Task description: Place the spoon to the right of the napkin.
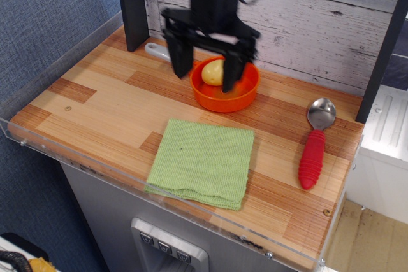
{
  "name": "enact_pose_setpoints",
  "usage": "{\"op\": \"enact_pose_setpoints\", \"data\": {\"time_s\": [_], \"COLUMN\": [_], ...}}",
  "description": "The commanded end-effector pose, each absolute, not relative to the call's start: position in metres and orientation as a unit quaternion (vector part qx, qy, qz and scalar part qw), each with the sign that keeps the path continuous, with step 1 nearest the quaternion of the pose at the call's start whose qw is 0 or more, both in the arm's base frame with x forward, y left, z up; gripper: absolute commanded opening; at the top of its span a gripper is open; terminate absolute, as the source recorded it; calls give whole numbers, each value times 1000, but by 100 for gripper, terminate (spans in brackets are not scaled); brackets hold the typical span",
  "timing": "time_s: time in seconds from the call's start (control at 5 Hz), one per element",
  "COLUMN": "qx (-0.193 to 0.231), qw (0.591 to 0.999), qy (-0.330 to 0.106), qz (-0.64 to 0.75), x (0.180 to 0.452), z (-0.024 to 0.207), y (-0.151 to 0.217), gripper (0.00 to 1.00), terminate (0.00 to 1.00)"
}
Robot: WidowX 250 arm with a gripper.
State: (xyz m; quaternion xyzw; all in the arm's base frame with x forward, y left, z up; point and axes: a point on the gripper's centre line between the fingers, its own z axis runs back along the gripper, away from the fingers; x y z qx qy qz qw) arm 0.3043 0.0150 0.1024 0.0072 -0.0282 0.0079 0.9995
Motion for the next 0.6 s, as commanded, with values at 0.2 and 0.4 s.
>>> {"op": "enact_pose_setpoints", "data": {"time_s": [0.2,0.4], "qx": [46,57], "qw": [996,994], "qy": [-46,-61], "qz": [53,64], "x": [337,341], "z": [116,115], "y": [98,115], "gripper": [100,100], "terminate": [0,100]}}
